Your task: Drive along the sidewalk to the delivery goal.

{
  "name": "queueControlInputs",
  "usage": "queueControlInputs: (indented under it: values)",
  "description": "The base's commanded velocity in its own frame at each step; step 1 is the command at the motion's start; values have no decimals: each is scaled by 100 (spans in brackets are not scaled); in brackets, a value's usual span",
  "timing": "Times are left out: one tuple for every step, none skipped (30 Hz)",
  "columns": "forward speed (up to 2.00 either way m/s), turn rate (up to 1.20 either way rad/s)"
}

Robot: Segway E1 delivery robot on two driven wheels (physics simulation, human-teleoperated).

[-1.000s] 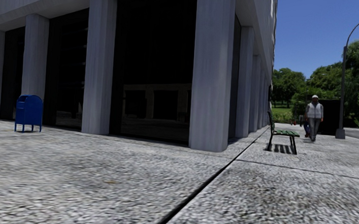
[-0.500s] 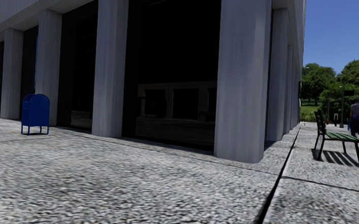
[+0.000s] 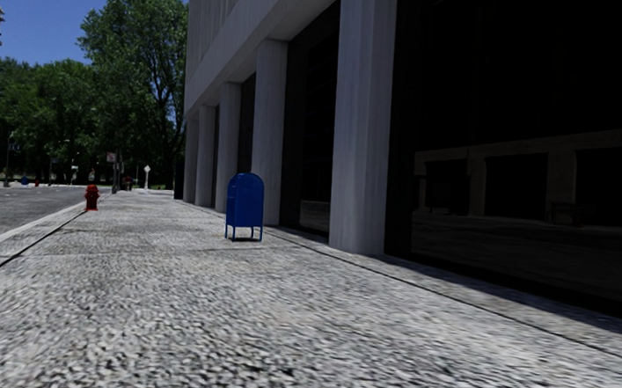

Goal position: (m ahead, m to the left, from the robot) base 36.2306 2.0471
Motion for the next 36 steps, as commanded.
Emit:
queueControlInputs:
  values:
    - [199,110]
    - [199,110]
    - [199,110]
    - [199,110]
    - [199,110]
    - [199,110]
    - [199,109]
    - [199,109]
    - [199,94]
    - [199,66]
    - [199,0]
    - [199,0]
    - [199,0]
    - [199,0]
    - [199,0]
    - [199,0]
    - [199,0]
    - [199,0]
    - [199,0]
    - [199,0]
    - [199,0]
    - [199,0]
    - [199,0]
    - [199,0]
    - [199,0]
    - [199,0]
    - [199,0]
    - [199,0]
    - [199,0]
    - [199,0]
    - [199,0]
    - [199,0]
    - [200,0]
    - [200,0]
    - [200,0]
    - [200,0]
